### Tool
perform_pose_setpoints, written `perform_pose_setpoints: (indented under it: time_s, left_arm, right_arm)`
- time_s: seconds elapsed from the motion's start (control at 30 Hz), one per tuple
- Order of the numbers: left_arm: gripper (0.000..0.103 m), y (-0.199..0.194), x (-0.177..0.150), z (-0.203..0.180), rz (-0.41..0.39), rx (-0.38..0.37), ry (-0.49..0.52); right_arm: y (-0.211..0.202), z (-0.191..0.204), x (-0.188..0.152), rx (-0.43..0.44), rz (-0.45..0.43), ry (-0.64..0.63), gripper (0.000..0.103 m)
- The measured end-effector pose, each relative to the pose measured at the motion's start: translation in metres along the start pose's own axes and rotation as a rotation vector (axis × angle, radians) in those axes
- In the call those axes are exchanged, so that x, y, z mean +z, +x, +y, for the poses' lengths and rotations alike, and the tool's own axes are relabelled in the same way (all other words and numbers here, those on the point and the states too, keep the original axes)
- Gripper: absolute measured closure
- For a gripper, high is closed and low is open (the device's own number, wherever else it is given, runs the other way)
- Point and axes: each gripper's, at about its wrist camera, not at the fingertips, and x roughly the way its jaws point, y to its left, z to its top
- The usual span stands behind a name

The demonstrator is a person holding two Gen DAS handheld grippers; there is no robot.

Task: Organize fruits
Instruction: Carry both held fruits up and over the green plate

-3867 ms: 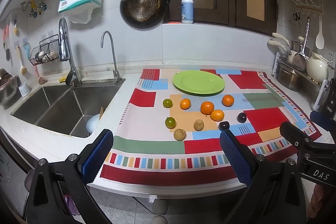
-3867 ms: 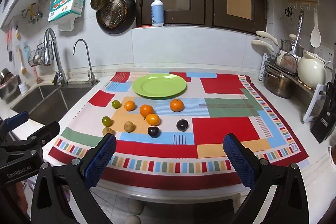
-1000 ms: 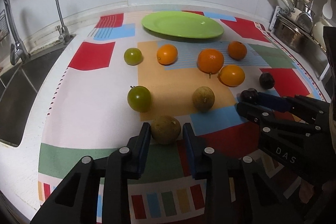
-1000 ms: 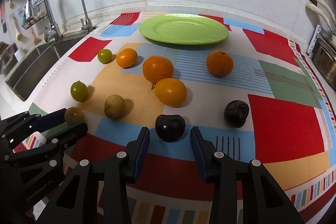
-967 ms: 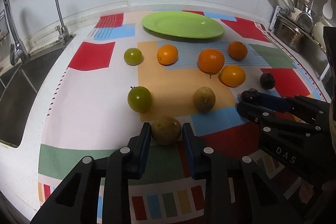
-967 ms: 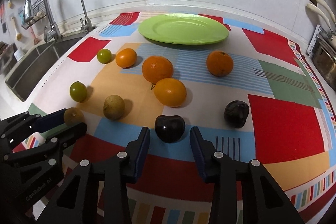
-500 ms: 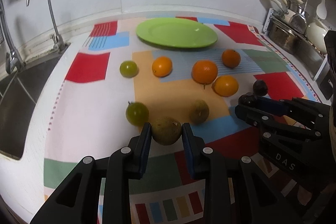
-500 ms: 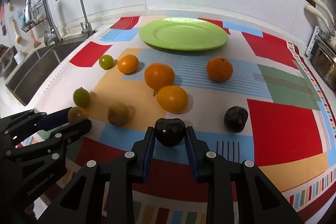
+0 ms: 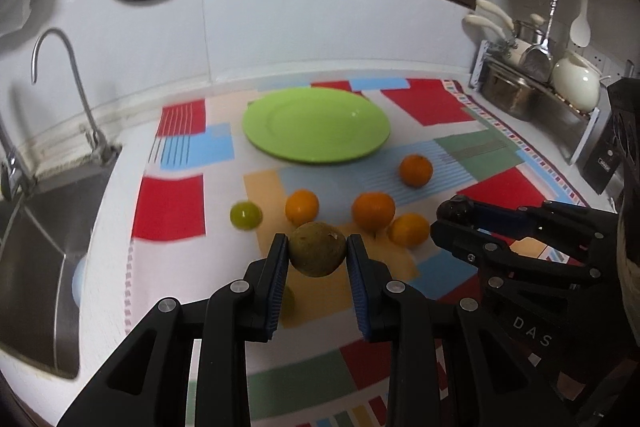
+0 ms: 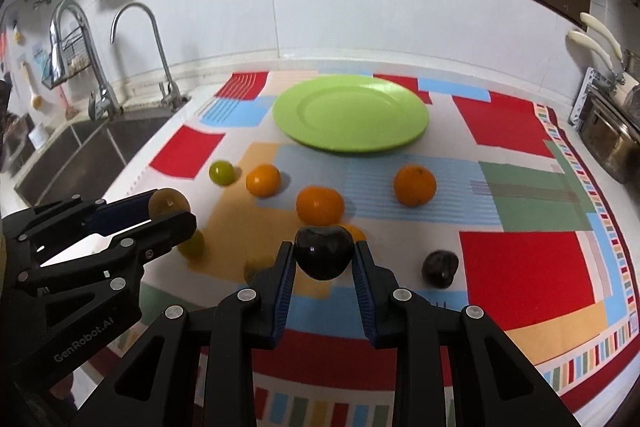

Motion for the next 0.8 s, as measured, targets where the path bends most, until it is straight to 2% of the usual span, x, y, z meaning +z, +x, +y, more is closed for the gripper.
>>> perform_pose_setpoints:
  time_s: [0.17, 0.27, 0.5, 0.8]
  left_arm:
    - [0.073, 0.002, 0.016, 0.005, -0.019, -0.038, 0.033]
    - [0.073, 0.004, 0.023, 0.004, -0.027, -0.036, 0.035]
    - [0.073, 0.011, 0.043, 0.000, -0.050, -0.016, -0.030]
    - [0.073, 0.021, 0.075, -0.010, -0.092, 0.008, -0.031]
  right_arm:
    - [-0.001, 0.002, 0.011, -0.016, -0.018, 0.051, 0.073]
    - [0.001, 0.000, 0.017, -0.012, -0.024, 0.067, 0.073]
    - [0.007, -0.016, 0.044, 0.036, -0.035, 0.030, 0.073]
    - [0.015, -0.038, 0.078, 0.061, -0.060, -0.026, 0.073]
